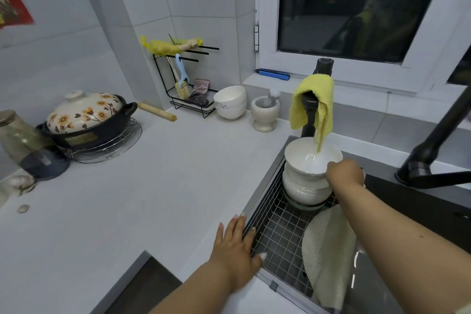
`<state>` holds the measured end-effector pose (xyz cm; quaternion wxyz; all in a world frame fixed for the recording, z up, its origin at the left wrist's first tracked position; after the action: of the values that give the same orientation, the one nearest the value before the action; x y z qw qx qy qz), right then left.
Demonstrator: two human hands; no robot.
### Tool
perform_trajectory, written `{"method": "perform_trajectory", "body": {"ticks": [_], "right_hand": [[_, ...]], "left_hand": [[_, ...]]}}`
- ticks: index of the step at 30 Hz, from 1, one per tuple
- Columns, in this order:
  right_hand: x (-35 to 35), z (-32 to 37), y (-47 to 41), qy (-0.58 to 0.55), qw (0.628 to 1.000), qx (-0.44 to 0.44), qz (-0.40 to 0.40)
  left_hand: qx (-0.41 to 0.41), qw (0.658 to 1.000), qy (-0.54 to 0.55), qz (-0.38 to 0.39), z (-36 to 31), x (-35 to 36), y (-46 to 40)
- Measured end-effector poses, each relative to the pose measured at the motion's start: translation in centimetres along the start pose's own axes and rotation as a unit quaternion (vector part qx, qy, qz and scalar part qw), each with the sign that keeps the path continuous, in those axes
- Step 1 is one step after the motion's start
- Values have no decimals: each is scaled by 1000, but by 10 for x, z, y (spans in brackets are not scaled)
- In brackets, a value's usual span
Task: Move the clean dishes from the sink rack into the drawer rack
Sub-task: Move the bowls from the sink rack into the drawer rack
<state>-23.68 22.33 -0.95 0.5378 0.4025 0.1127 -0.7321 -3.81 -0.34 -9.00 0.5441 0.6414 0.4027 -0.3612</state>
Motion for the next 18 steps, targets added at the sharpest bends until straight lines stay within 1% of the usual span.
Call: {"method": "perform_trajectory", "body": {"ticks": [2,3,4,5,7,8,10,12,14,16,17,18], "right_hand": [[-3,2,13,-49,999,-16,-3],[-3,3,21,-71,997,-24,1],[0,2,30,-89,996,-27,5],[3,1,42,-98,995,-32,9],[12,1,70,-99,994,-51,22],[18,1,86,-101,992,-57,38],[33,4,119,-121,986,-74,90],[49,12,153,-131,975,-106,146],[65,22,187,-124,961,-155,193],[77,33,223,-115,946,-199,228],[83,38,240,-108,939,-219,241],[88,43,258,-105,932,-237,254]], "left_hand": [[3,998,69,-10,2,-8,1],[-2,991,132,-21,4,-15,2],[-12,976,212,-42,8,-23,3],[-28,952,295,-74,14,-33,6],[-71,888,428,-149,28,-50,16],[-95,851,485,-178,34,-56,23],[-133,757,602,-217,46,-65,39],[-159,651,709,-220,55,-69,60],[-167,566,780,-210,62,-69,82],[-157,499,826,-211,72,-63,104],[-149,478,838,-218,79,-60,115],[-146,465,842,-231,87,-56,128]]}}
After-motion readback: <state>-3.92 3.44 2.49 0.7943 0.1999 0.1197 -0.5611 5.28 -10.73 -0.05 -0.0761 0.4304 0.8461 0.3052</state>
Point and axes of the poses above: each hand's wrist, its own y-axis away from the middle knuckle, its own x-axis out of the palm, z = x × y, the point moved 6 cm from there along -y, towards the middle knuckle, and after that the axes turned 4 degrees about x, right-handed, at the moved point
